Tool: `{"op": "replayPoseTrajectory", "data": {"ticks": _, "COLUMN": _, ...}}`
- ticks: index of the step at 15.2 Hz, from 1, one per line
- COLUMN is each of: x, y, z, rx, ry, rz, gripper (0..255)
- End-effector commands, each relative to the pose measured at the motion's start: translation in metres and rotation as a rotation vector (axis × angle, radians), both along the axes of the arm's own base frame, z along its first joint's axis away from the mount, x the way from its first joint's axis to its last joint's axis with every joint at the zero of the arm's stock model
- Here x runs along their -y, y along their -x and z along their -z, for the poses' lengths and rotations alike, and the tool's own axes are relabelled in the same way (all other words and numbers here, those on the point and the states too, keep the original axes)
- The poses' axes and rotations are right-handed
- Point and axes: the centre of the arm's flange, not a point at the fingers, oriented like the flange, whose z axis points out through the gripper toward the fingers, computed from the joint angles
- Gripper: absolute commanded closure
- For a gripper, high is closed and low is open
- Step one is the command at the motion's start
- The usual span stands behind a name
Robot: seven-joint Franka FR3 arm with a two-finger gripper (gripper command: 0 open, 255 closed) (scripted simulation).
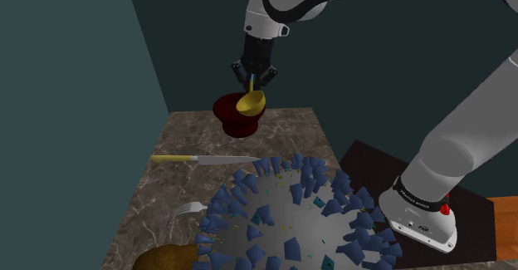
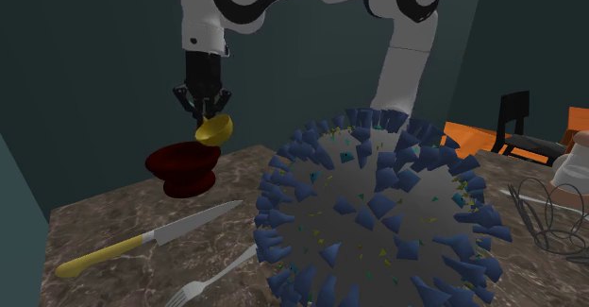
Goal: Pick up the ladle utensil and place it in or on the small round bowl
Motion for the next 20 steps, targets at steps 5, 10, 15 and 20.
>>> {"op": "replayPoseTrajectory", "data": {"ticks": 5, "x": 0.009, "y": -0.064, "z": 0.001, "rx": 0.001, "ry": 0.000, "rz": 0.000, "gripper": 255}}
{"op": "replayPoseTrajectory", "data": {"ticks": 10, "x": 0.009, "y": -0.064, "z": 0.028, "rx": 0.001, "ry": 0.000, "rz": 0.000, "gripper": 255}}
{"op": "replayPoseTrajectory", "data": {"ticks": 15, "x": 0.009, "y": -0.064, "z": 0.054, "rx": 0.001, "ry": 0.000, "rz": 0.000, "gripper": 255}}
{"op": "replayPoseTrajectory", "data": {"ticks": 20, "x": 0.009, "y": -0.064, "z": 0.075, "rx": 0.001, "ry": 0.000, "rz": 0.000, "gripper": 255}}
